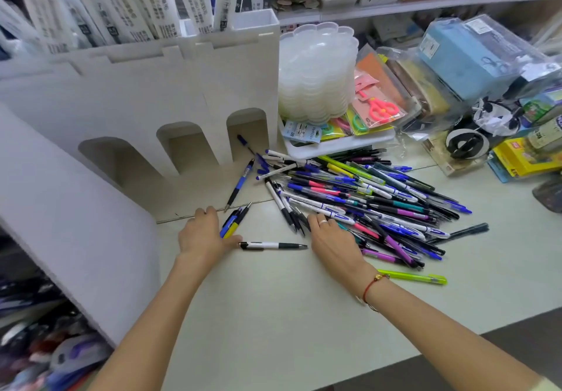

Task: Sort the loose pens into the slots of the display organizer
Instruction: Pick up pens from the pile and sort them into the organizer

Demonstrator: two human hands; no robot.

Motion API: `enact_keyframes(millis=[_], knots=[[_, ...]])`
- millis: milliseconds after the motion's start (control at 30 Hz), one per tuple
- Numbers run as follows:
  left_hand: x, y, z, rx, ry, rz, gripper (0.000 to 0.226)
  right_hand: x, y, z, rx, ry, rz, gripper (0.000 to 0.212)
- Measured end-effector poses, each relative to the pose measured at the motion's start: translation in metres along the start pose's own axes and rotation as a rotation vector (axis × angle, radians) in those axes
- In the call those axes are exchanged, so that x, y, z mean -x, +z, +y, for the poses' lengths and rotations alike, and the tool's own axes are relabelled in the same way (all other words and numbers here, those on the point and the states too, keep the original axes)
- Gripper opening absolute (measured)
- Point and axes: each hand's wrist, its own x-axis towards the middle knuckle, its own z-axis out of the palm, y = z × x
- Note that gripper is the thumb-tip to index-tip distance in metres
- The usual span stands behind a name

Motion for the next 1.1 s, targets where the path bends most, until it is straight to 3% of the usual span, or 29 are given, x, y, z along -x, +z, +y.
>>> enact_keyframes(millis=[133, 300, 367, 500, 533, 600, 700, 800, 933, 1000, 1100], knots=[[0.003, 0.000, -0.002, -0.030, 0.033, -0.036, 0.042, 0.008, -0.007, 0.002, -0.075, 0.128, 0.008, 0.031], [0.012, 0.003, 0.019, -0.164, 0.121, -0.033, 0.024, 0.024, -0.002, -0.004, -0.082, 0.174, 0.021, 0.049], [0.016, 0.007, 0.023, -0.118, 0.134, -0.031, 0.022, 0.025, -0.010, -0.011, -0.053, 0.163, 0.020, 0.049], [0.016, 0.008, 0.017, 0.263, -0.003, -0.044, 0.027, 0.014, -0.017, -0.017, -0.019, 0.182, -0.043, 0.026], [0.018, 0.006, 0.017, 0.422, -0.056, -0.057, 0.025, 0.011, -0.016, -0.016, -0.011, 0.185, -0.027, 0.025], [0.026, 0.002, 0.021, 0.859, -0.145, -0.105, 0.018, 0.010, -0.018, -0.012, -0.085, 0.188, -0.151, 0.024], [0.045, -0.009, 0.030, 1.371, -0.309, -0.228, 0.012, 0.006, -0.029, 0.001, -0.366, 0.291, -0.335, 0.022], [0.063, -0.015, 0.035, 1.572, -0.394, -0.315, 0.018, 0.001, -0.053, 0.011, -0.877, 0.429, -0.334, 0.019], [0.088, -0.017, 0.039, 1.587, -0.295, -0.486, 0.017, -0.003, -0.100, -0.001, -2.007, 0.641, -0.287, 0.016], [0.099, -0.022, 0.040, 1.545, -0.238, -0.531, 0.018, -0.003, -0.117, -0.016, -2.263, 0.617, -0.288, 0.014], [0.116, -0.039, 0.038, 1.505, -0.178, -0.592, 0.019, 0.000, -0.132, -0.040, -2.316, 0.610, -0.206, 0.020]])
